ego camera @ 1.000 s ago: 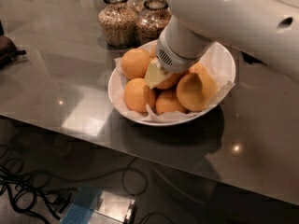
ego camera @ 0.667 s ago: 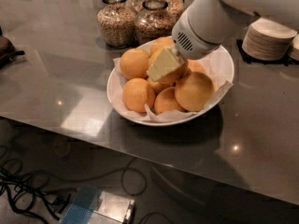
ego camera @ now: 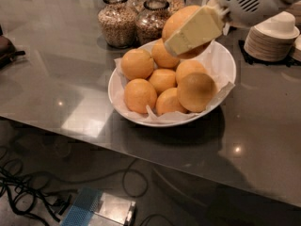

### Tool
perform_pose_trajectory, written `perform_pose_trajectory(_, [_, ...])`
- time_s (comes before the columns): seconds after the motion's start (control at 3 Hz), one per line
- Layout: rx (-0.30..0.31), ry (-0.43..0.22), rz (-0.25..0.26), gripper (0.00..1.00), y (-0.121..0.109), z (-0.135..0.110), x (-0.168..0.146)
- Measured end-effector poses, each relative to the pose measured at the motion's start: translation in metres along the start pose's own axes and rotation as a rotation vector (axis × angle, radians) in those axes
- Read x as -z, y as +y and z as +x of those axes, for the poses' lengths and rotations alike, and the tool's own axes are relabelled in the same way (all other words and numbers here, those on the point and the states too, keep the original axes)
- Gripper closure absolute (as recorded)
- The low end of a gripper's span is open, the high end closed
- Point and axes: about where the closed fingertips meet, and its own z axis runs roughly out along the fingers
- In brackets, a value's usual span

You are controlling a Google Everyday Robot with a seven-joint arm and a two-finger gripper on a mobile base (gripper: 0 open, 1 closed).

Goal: Pick orange from white bowl

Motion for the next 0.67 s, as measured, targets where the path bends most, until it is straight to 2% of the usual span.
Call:
perform_pose_trajectory(0.33, [0.06,-0.085,-0.074,1.0,0.016,0.004,0.044])
perform_pose_trajectory(0.67, [0.114,-0.141,-0.113,1.0,0.031,-0.007,0.052])
